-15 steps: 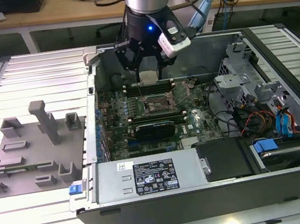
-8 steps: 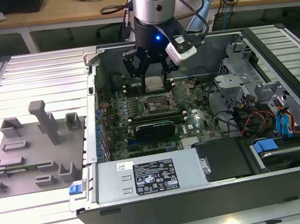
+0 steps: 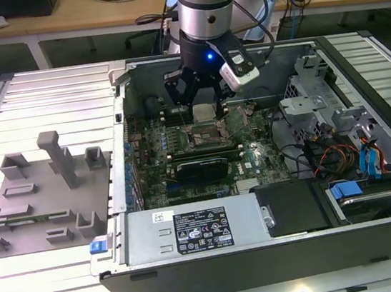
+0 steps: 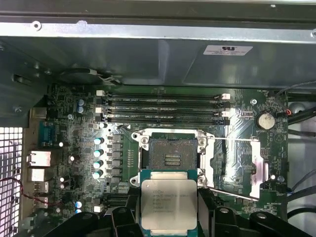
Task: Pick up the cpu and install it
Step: 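Pick up the cpu and move it towards the insertion slot, then place the cpu into insertion slot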
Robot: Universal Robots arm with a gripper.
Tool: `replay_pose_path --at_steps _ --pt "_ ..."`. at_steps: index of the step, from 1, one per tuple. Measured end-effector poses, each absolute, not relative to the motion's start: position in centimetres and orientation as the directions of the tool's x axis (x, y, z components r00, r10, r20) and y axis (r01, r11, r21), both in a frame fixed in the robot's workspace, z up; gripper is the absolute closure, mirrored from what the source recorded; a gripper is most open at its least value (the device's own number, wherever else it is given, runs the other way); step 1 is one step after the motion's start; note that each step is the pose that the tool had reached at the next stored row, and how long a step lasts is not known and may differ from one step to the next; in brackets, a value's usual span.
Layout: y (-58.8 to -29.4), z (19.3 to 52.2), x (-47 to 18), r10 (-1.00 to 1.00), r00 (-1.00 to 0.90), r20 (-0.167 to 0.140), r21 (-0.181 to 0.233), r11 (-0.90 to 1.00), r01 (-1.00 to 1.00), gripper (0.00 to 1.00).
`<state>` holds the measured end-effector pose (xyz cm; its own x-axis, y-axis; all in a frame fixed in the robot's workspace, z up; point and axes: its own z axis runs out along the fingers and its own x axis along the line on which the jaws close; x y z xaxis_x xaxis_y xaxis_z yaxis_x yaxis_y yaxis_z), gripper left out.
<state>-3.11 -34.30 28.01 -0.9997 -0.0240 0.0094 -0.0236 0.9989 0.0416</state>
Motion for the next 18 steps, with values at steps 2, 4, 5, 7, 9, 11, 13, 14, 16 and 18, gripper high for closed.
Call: replay_pose_path --at_steps 2,4,5,7,9,11,13,14,16,18 --pt "-34.3 28.0 -3.11 -0.024 -1.0 0.009 0.042 0.999 -0.024 0.45" --pt "-34.3 27.99 -3.11 -0.024 -1.0 0.009 0.042 0.999 -0.024 0.45" --pt "-34.3 27.98 -3.11 -0.024 -1.0 0.009 0.042 0.999 -0.024 0.45" --pt "-34.3 27.97 -3.11 -0.024 -1.0 0.009 0.042 0.999 -0.024 0.45" --pt "-34.3 27.96 -3.11 -0.024 -1.0 0.009 0.042 0.999 -0.024 0.45" --pt "-34.3 27.95 -3.11 -0.024 -1.0 0.009 0.042 0.999 -0.024 0.45" --pt "-34.31 27.93 -3.11 -0.02 -1.0 0.009 0.043 0.999 -0.02 0.45" --pt "-34.32 27.95 -3.11 0.003 -1.0 0.009 0.042 0.999 0.003 0.45" --pt "-34.32 27.94 -3.11 0.06 -0.998 0.009 0.042 0.997 0.06 0.45" --pt "-34.32 27.93 -3.11 0.1 -0.995 0.009 0.042 0.994 0.101 0.45"
